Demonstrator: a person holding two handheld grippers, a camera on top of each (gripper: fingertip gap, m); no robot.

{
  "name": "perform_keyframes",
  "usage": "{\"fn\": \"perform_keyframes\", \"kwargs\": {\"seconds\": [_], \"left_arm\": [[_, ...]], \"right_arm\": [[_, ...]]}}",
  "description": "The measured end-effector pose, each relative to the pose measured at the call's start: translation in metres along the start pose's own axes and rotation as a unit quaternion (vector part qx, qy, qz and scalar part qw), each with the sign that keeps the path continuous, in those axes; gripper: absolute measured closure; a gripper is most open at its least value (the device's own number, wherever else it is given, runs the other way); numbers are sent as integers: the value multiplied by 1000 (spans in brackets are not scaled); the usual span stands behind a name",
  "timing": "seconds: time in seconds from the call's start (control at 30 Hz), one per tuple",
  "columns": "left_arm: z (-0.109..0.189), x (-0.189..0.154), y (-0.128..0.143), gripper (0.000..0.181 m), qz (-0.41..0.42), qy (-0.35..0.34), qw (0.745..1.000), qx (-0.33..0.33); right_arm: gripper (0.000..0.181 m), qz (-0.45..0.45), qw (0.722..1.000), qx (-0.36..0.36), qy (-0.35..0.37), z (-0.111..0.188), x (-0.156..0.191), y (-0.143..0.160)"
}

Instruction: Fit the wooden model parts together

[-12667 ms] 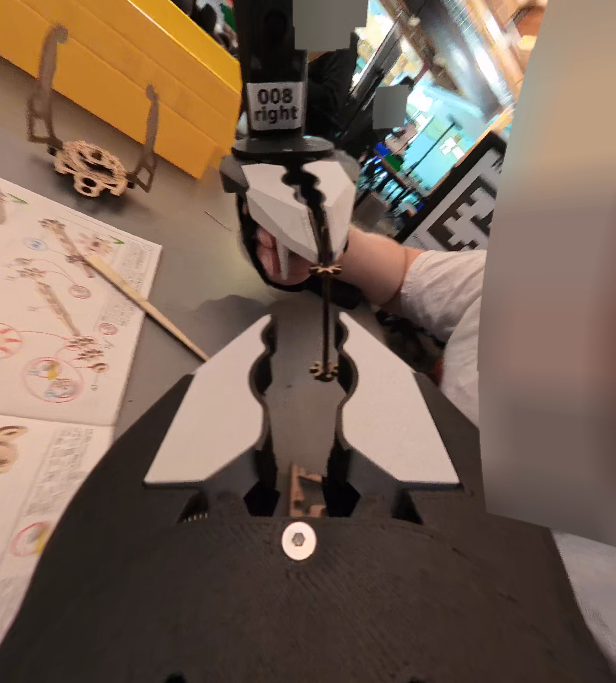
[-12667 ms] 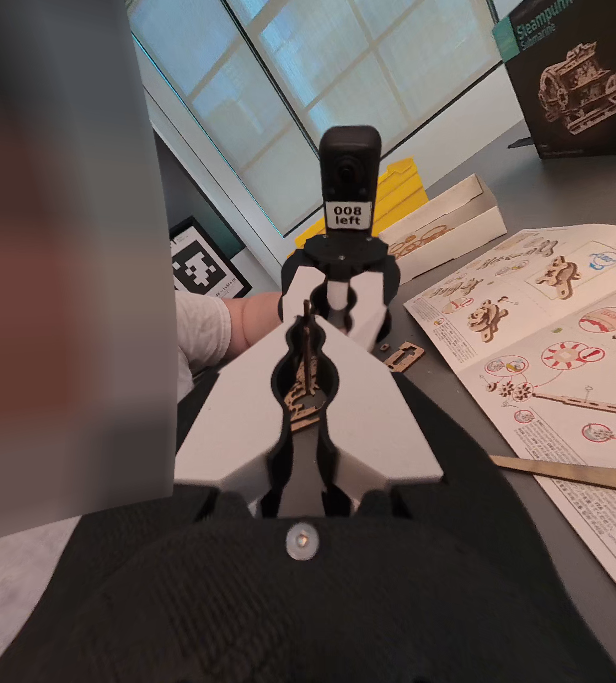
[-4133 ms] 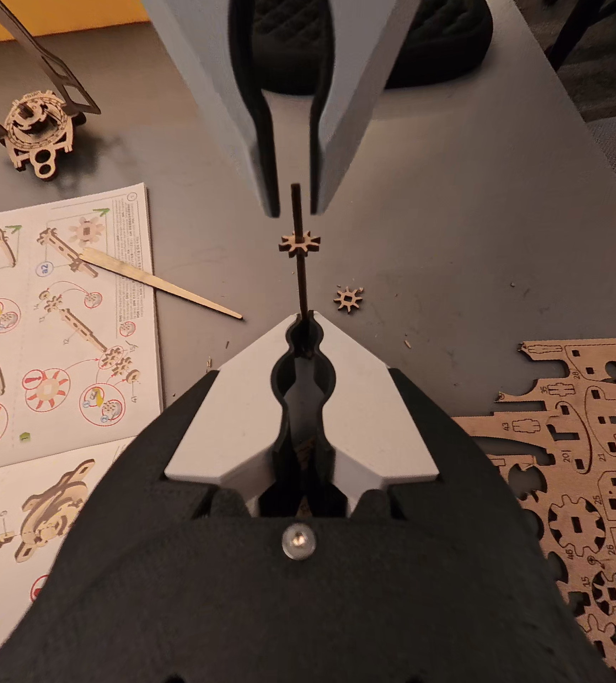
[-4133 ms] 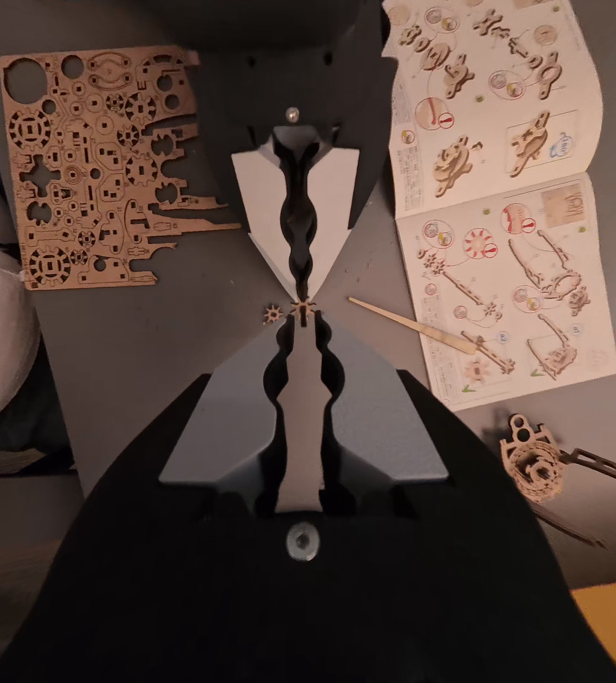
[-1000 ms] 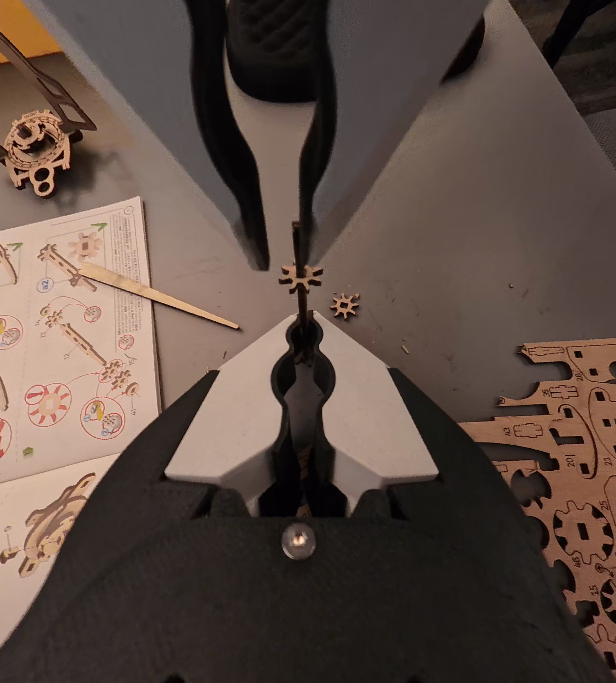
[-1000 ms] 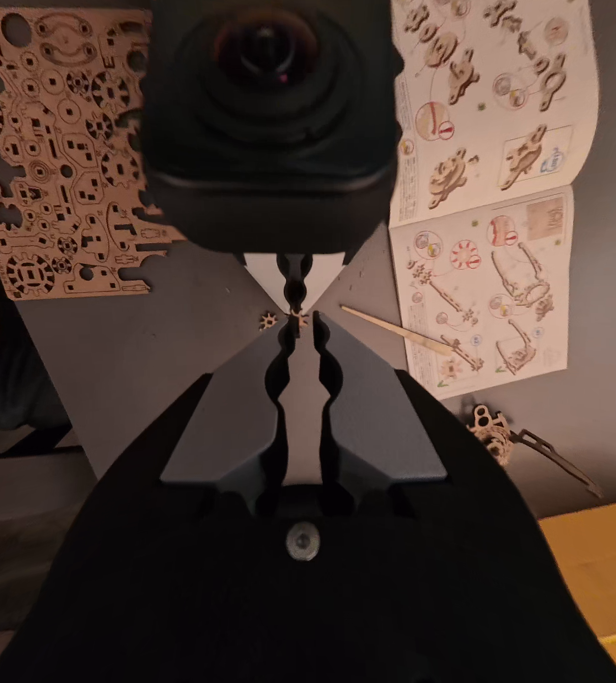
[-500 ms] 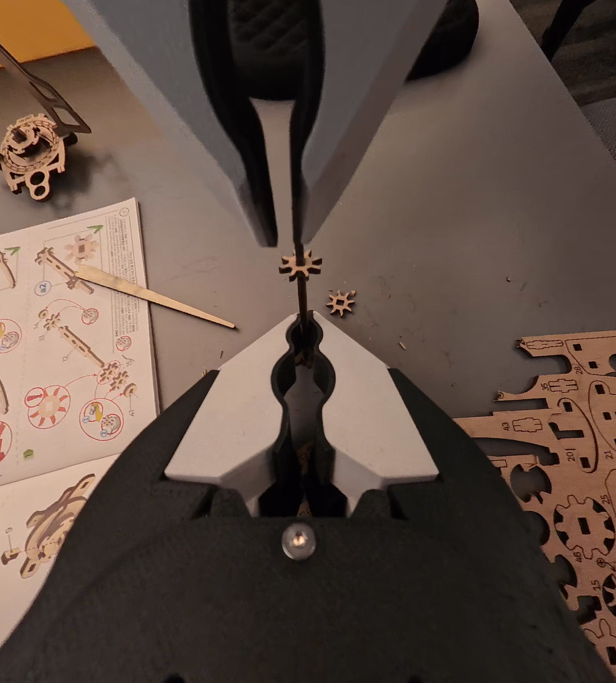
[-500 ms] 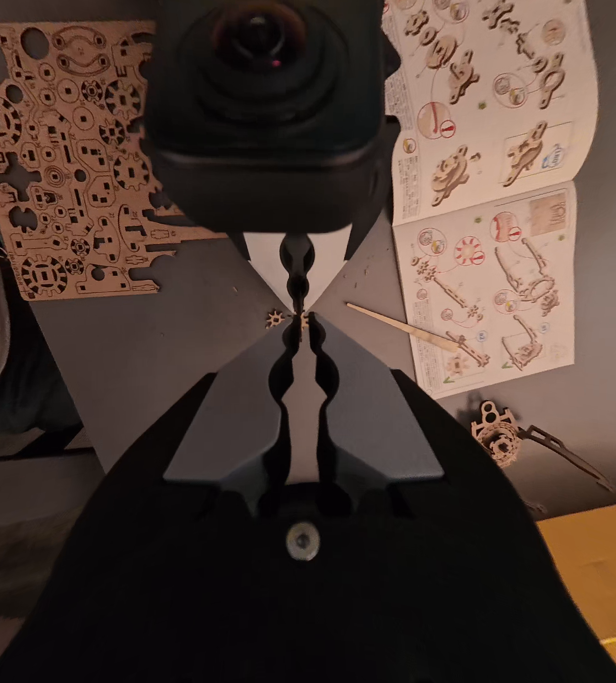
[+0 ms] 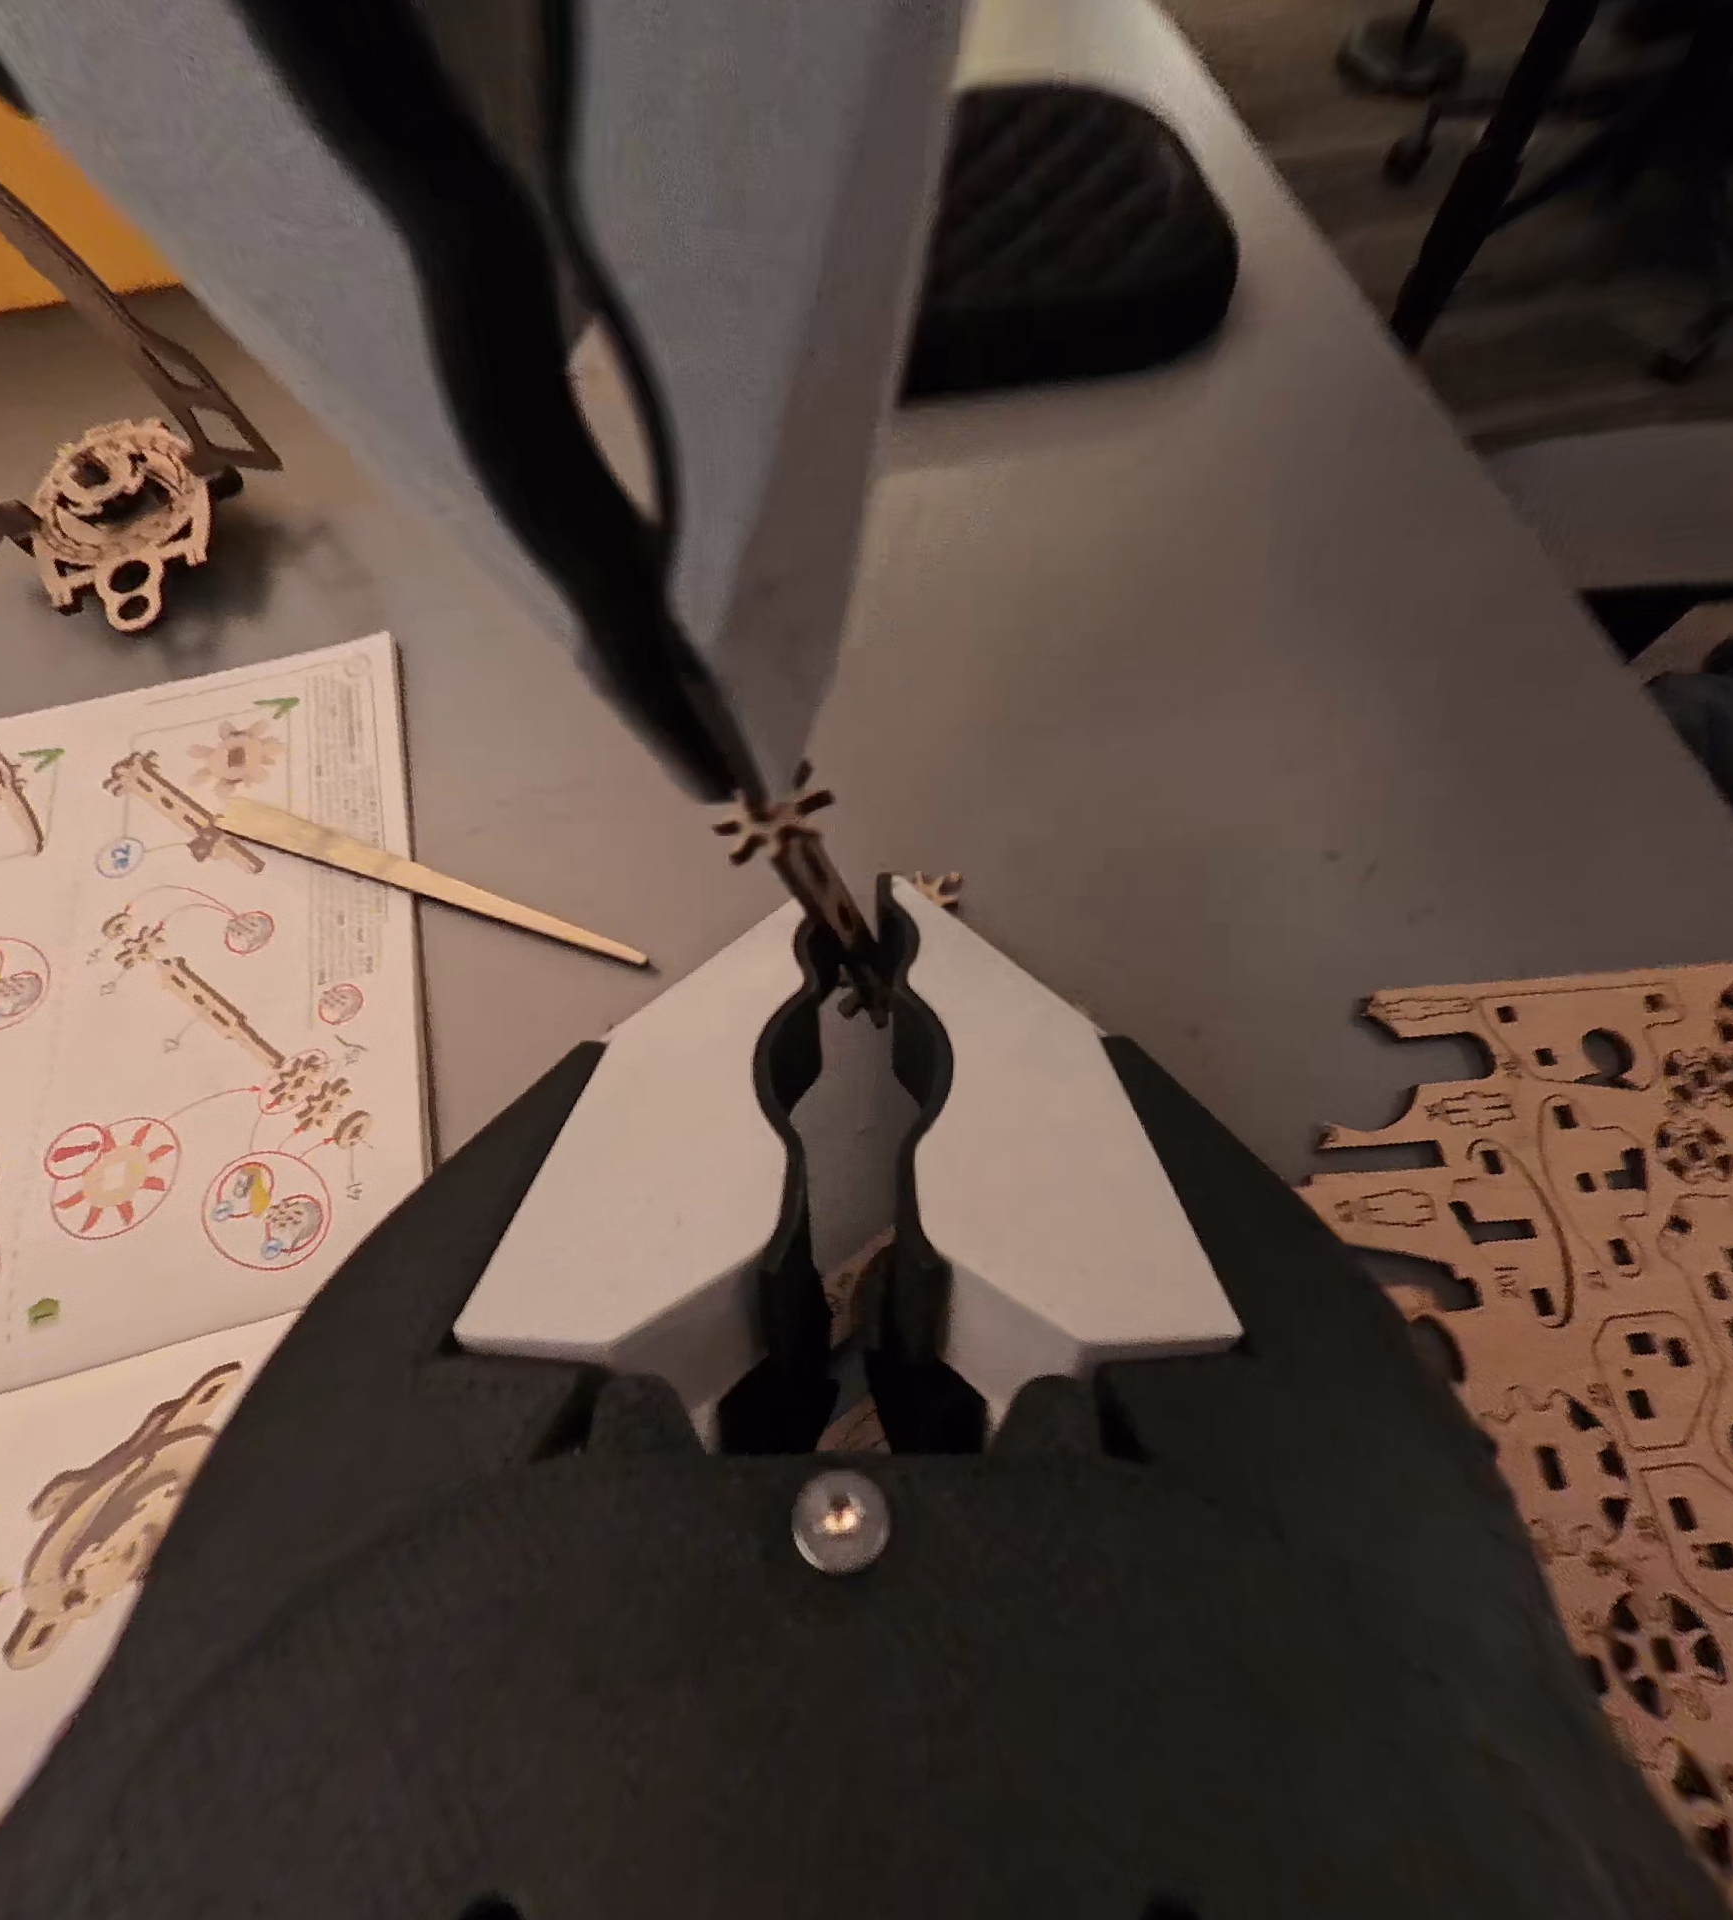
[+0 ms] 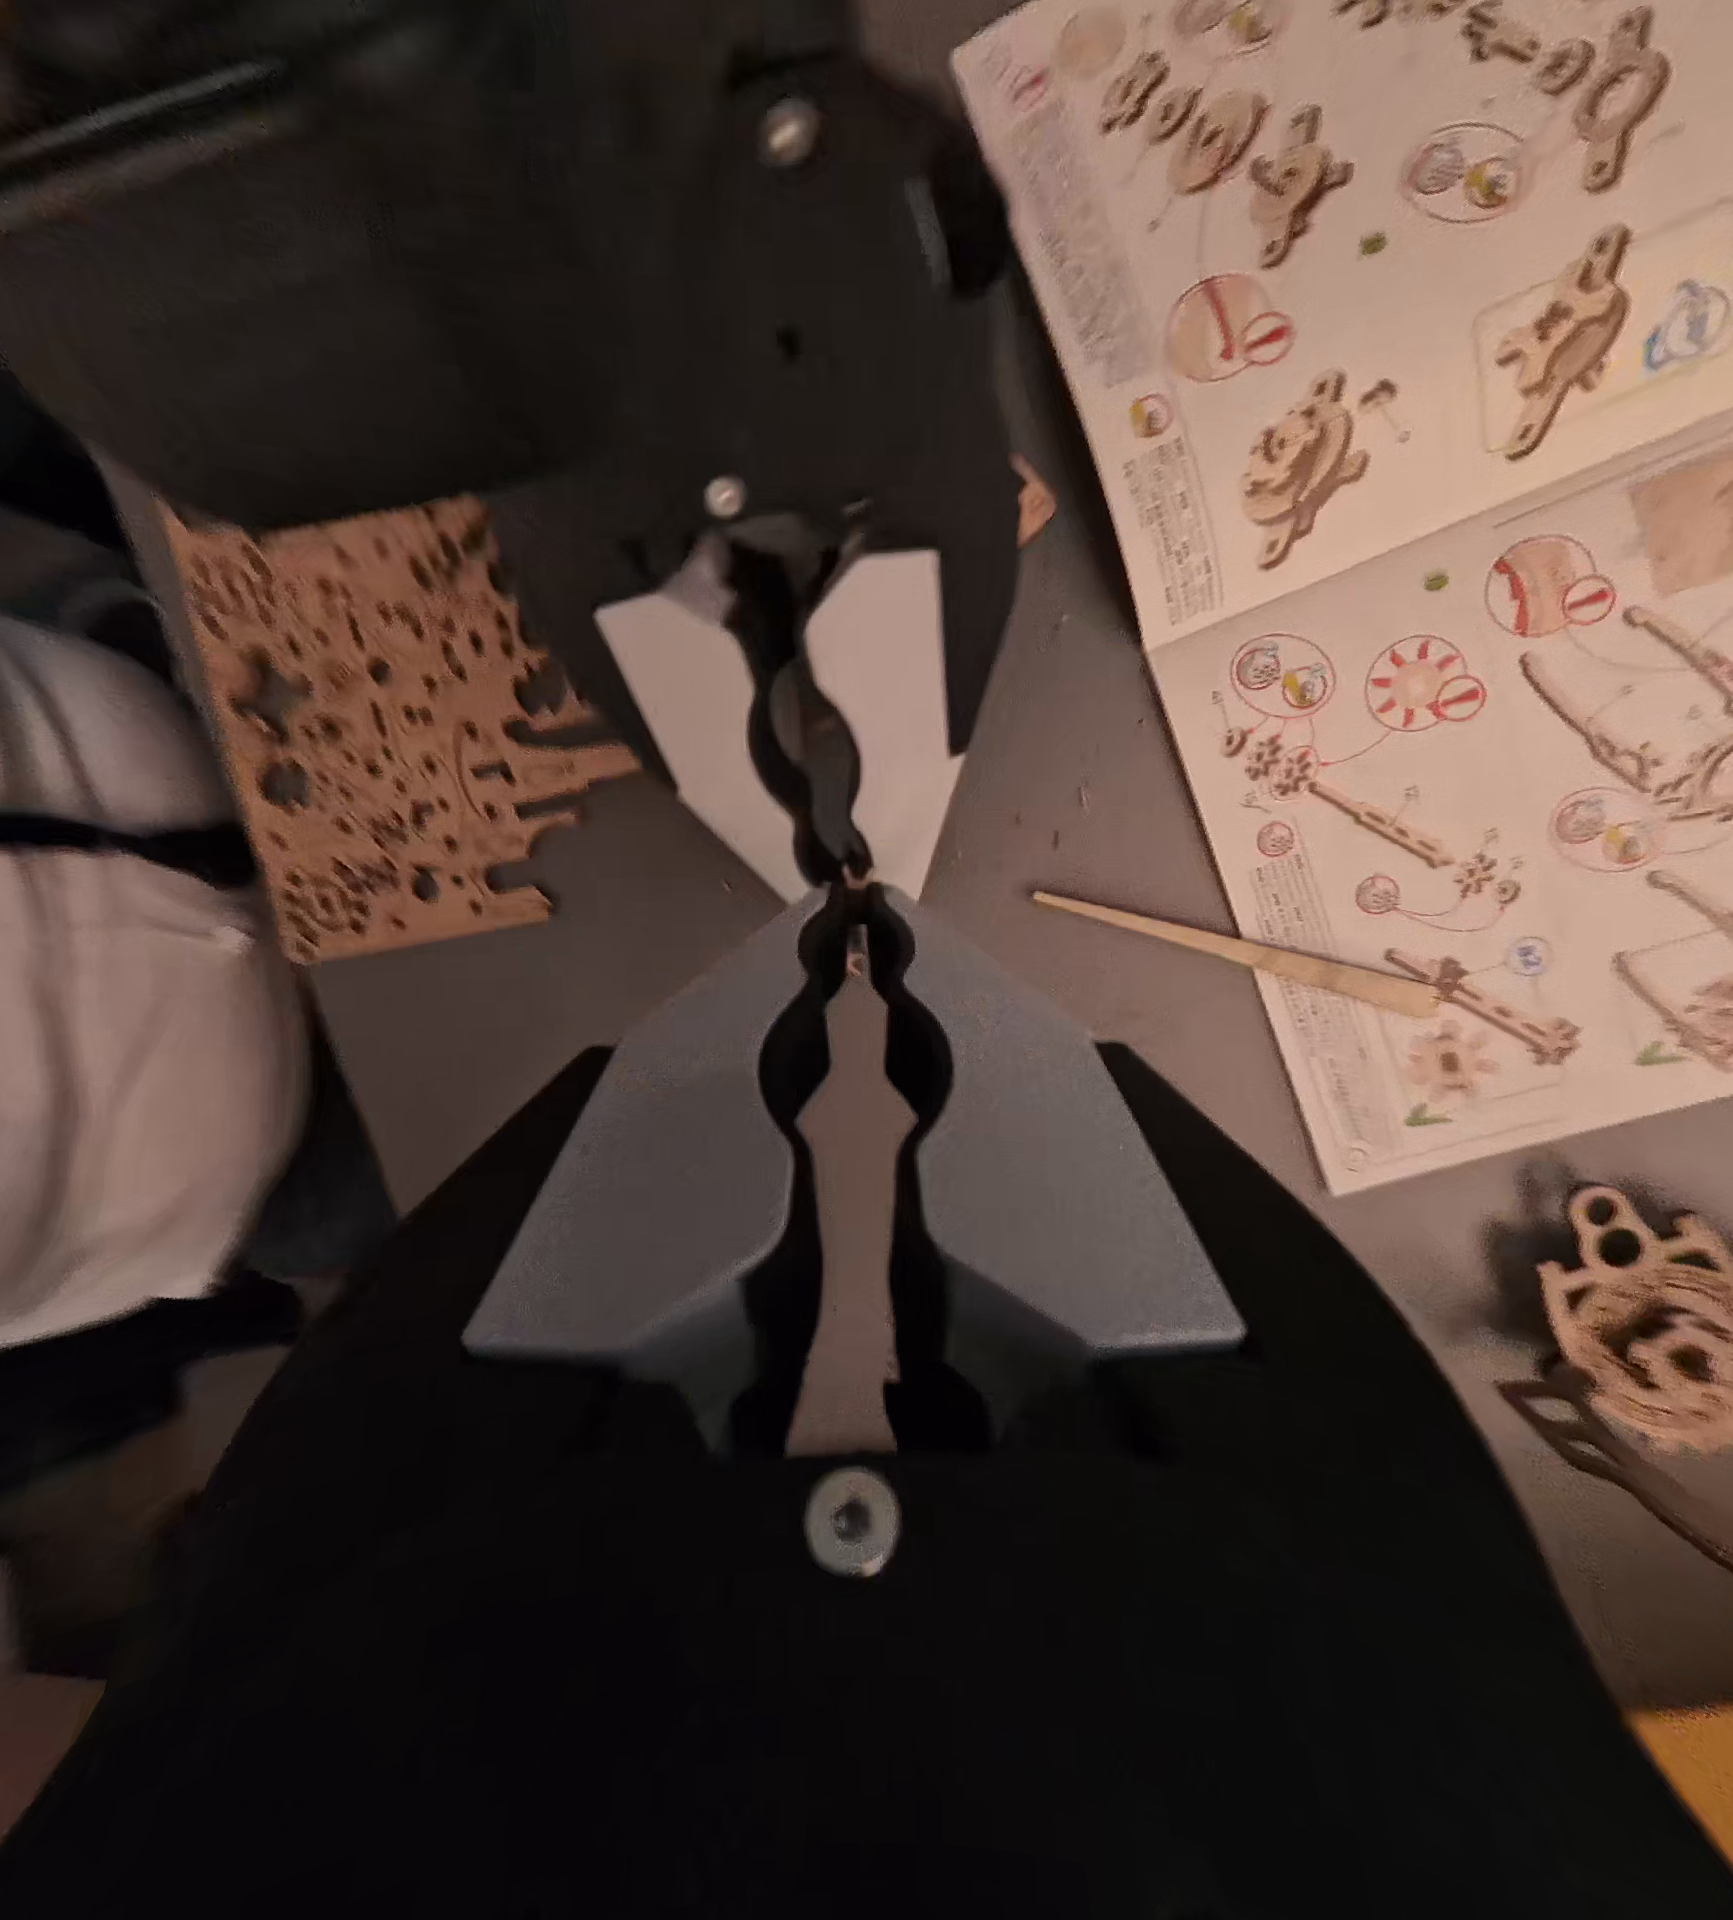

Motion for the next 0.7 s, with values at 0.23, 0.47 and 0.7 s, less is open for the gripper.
{"fn": "perform_keyframes", "kwargs": {"seconds": [0.23, 0.47, 0.7], "left_arm": [[15, 7, -16, 179, 144, 76, 979, -120], [12, 12, -6, 181, 110, 28, 991, -71], [0, 7, 3, 181, -14, -39, 999, 15]], "right_arm": [[180, -121, 979, 8, -163, 5, -15, -18], [178, -56, 990, 25, -124, -1, -12, -18], [176, 53, 996, 68, -18, -12, 4, -2]]}}
Point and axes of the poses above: each gripper's, where its closed fingertips meet, z back along the fingers, y out of its underside, x = y × z across the jaws, the point moved 5 cm from there along z, back along the fingers, and after that the axes turned 10 degrees about -z, right-handed, at the moved point
